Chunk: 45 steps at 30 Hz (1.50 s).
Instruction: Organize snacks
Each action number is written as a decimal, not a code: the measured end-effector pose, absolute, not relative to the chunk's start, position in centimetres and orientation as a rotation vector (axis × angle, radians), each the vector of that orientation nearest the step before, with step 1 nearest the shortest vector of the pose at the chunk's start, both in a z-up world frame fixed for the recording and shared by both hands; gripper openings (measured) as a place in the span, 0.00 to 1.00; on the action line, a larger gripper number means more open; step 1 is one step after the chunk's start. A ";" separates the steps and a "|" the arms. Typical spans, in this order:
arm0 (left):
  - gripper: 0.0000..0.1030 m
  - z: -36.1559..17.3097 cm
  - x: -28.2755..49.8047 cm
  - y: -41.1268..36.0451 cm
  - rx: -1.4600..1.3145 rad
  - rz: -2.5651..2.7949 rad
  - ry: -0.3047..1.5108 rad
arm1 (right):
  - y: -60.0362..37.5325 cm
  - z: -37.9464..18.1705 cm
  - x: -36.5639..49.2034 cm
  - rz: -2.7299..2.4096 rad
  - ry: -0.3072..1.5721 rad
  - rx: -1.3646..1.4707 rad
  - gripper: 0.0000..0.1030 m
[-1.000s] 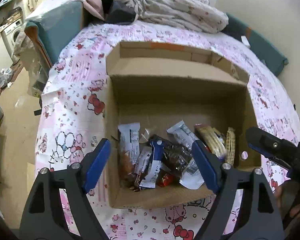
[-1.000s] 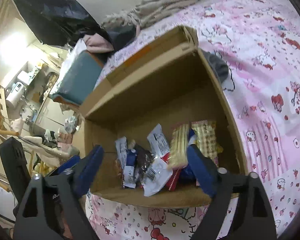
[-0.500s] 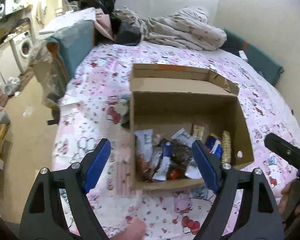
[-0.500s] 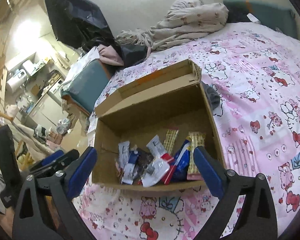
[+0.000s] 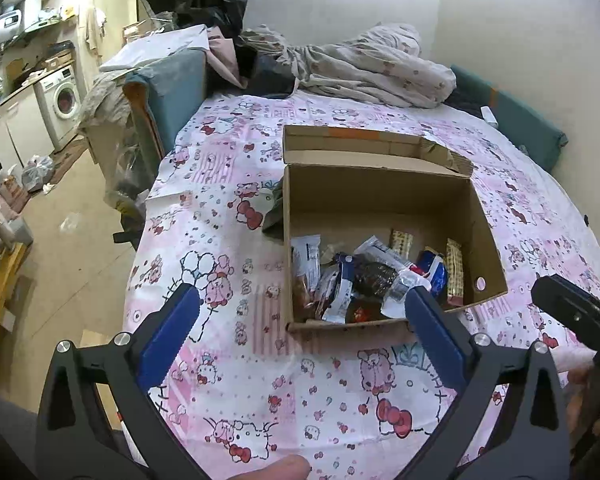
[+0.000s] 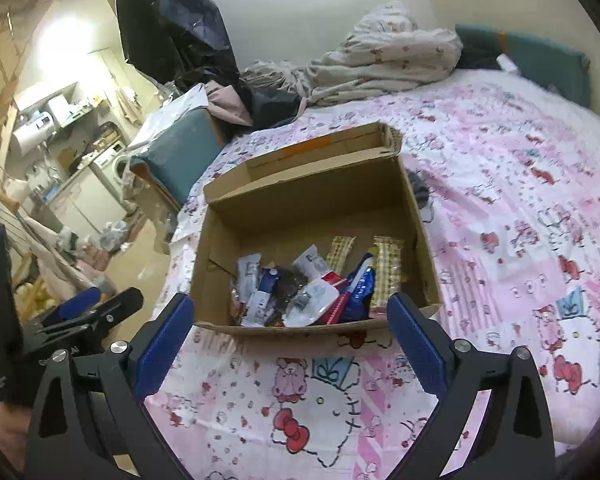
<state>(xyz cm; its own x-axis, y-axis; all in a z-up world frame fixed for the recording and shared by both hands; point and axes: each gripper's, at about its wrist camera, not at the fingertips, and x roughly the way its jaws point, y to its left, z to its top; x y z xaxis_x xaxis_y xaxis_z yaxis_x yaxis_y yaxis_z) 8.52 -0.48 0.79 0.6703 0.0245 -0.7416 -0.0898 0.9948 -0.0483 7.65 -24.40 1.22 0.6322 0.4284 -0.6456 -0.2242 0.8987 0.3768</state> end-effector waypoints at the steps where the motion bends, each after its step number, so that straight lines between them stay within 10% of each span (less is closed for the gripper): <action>1: 0.99 0.8 8.3 -0.5 -0.080 0.071 0.830 | -24.1 1.2 7.4 0.373 0.800 0.258 0.96; 45: 1.00 -0.7 8.6 -0.6 -0.115 0.054 0.861 | -22.8 -0.4 8.2 0.241 0.789 0.131 1.00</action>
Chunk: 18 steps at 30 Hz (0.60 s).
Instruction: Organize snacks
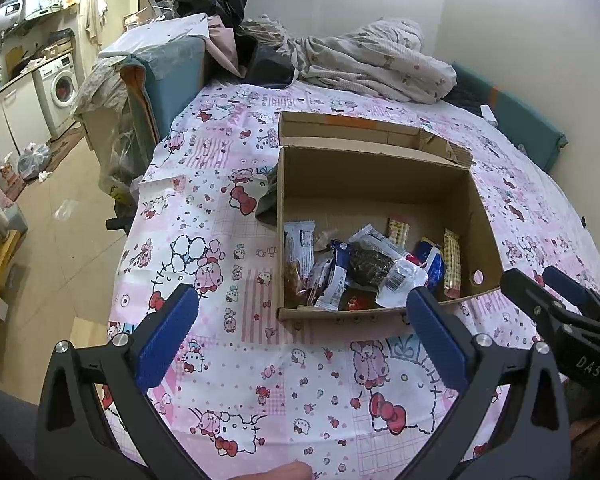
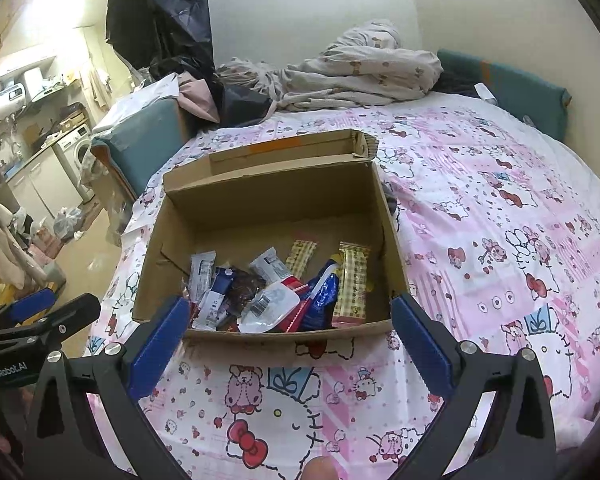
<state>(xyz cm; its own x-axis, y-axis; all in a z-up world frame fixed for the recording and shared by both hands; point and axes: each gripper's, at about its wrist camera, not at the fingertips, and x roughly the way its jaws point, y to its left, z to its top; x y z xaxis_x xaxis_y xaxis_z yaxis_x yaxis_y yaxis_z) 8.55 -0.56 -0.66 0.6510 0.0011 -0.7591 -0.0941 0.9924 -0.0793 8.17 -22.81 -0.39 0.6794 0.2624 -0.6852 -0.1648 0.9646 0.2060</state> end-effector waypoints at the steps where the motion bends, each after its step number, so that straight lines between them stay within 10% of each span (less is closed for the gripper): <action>1: 1.00 -0.7 8.6 -0.5 -0.116 0.054 0.861 | -22.8 -0.4 8.2 0.241 0.789 0.131 1.00; 18: 1.00 -0.6 8.5 -0.6 -0.120 0.057 0.856 | -22.8 -0.2 8.2 0.237 0.785 0.115 1.00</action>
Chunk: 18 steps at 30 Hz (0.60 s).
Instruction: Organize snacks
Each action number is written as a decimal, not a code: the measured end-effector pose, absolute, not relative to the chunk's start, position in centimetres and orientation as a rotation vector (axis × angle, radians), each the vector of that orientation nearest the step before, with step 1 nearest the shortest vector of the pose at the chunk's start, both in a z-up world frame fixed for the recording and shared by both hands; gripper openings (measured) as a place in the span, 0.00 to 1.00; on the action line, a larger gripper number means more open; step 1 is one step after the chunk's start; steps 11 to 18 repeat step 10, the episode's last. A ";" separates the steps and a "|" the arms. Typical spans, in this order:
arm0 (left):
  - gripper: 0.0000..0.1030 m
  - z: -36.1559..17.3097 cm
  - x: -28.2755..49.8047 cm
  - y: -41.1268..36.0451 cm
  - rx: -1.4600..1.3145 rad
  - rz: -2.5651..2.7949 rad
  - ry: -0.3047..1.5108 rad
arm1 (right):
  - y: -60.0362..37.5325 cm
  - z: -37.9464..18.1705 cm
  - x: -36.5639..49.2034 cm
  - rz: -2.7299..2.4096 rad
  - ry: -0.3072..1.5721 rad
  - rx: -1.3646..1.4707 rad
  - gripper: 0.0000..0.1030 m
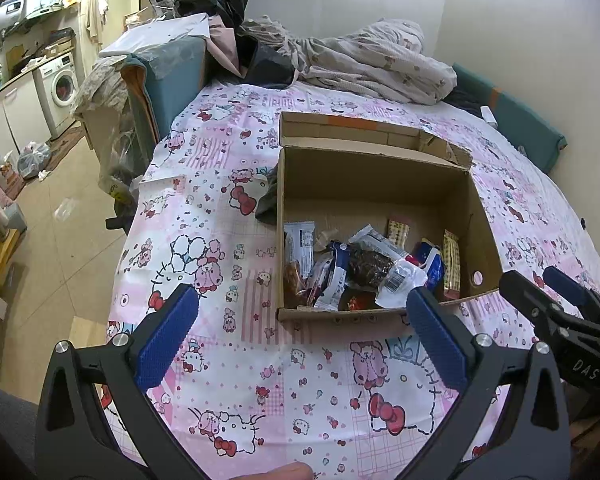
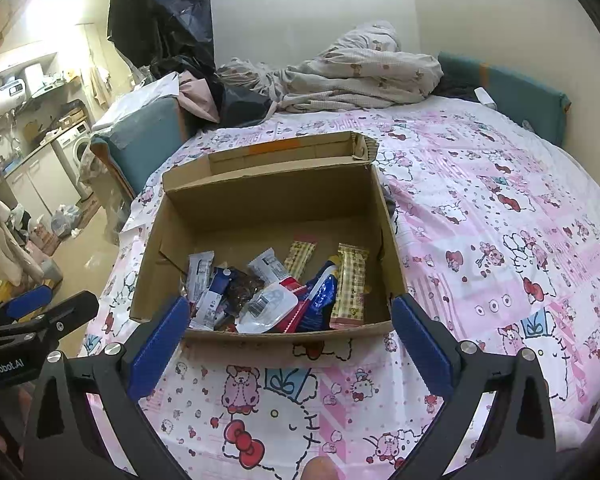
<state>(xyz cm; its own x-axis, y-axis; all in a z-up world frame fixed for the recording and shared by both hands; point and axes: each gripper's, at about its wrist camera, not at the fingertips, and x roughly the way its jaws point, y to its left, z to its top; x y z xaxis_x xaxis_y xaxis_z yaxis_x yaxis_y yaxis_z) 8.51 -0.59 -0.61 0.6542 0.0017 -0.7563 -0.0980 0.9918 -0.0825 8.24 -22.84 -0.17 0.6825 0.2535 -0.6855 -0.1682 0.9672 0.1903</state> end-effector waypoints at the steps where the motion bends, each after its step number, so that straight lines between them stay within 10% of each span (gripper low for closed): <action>1: 1.00 -0.6 8.5 -0.6 -0.120 0.057 0.857 | -22.8 -0.2 8.2 0.236 0.785 0.115 1.00; 18: 1.00 -0.8 8.4 -0.6 -0.131 0.054 0.858 | -22.5 -0.2 8.3 0.245 0.789 0.107 1.00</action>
